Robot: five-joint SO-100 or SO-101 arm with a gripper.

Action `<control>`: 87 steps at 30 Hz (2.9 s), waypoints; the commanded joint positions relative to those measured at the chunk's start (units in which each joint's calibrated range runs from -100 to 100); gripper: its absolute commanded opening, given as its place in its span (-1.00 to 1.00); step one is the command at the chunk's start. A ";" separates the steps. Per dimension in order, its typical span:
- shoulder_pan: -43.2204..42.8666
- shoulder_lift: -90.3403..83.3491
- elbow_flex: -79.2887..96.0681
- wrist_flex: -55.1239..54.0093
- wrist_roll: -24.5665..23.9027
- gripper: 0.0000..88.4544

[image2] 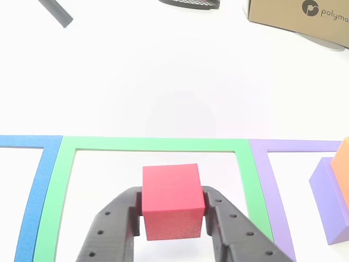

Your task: Tower of hanoi

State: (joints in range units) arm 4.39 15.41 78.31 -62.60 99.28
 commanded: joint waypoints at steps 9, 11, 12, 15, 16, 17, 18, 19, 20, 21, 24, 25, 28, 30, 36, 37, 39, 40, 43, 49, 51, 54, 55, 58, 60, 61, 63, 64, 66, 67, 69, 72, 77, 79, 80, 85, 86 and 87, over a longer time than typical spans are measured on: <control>-0.07 4.74 -4.85 -2.99 0.72 -0.91; 0.12 5.14 -4.85 -3.23 0.72 -0.90; 0.21 5.38 -4.85 -3.40 0.72 -0.89; 0.31 5.87 -4.85 -3.64 0.72 -0.85; 0.31 6.03 -4.85 -3.72 0.72 -0.84; 0.41 6.19 -4.95 -3.72 0.72 -0.84; 0.41 6.35 -4.95 -3.72 0.72 -0.84; 0.41 6.43 -5.04 -3.80 0.72 -0.84; 0.31 6.60 -5.22 -3.80 0.72 -0.84; 0.31 6.68 -5.31 -3.80 0.72 -0.84; 0.31 7.08 -5.49 -3.80 0.72 -0.82; 0.31 7.24 -5.58 -3.96 0.72 -0.81; 0.41 7.81 -5.85 -4.45 0.72 -0.80; 0.50 8.13 -6.22 -4.53 0.72 -0.73; 1.17 8.94 -6.22 -5.42 0.72 -0.59; 1.17 8.86 -6.22 -5.50 0.72 -0.58; 0.88 7.97 -6.22 -5.66 0.72 -0.56; 0.79 7.32 -6.13 -5.66 0.72 -0.55; 0.98 4.01 -4.95 -5.26 0.72 -0.54; 1.36 -8.18 -2.13 1.06 0.72 -0.67; 1.75 -14.40 -2.13 7.45 0.72 -0.81; 3.19 -25.54 -2.76 22.43 0.72 -0.91; 3.95 -29.34 -3.04 28.75 0.72 -0.92; 5.97 -39.75 -3.40 44.94 0.72 -0.96; 6.92 -47.02 -4.04 55.79 0.72 -0.97; 7.40 -50.41 -5.22 61.62 0.72 -0.97; 8.27 -56.87 -9.40 75.23 0.72 -0.97; 8.75 -59.78 -12.95 83.41 0.72 -0.97; 9.42 -63.49 -21.40 98.30 0.72 -0.97; 9.71 -64.38 -25.67 104.38 0.72 -0.97; 10.38 -64.86 -35.67 116.20 0.72 -0.97; 12.29 -62.20 -53.76 133.45 0.72 -0.97; 16.70 -57.51 -77.85 153.12 0.72 -0.97; 19.10 -56.22 -84.58 157.90 0.72 -0.97; 20.16 -55.74 -87.22 159.76 0.72 -0.97; 23.03 -54.77 -93.58 162.51 0.72 -0.97; 23.22 -54.77 -93.76 162.51 0.72 -0.97; 23.51 -54.77 -93.31 162.51 0.72 -0.97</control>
State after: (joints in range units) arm 26.97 -39.55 -12.08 99.27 100.00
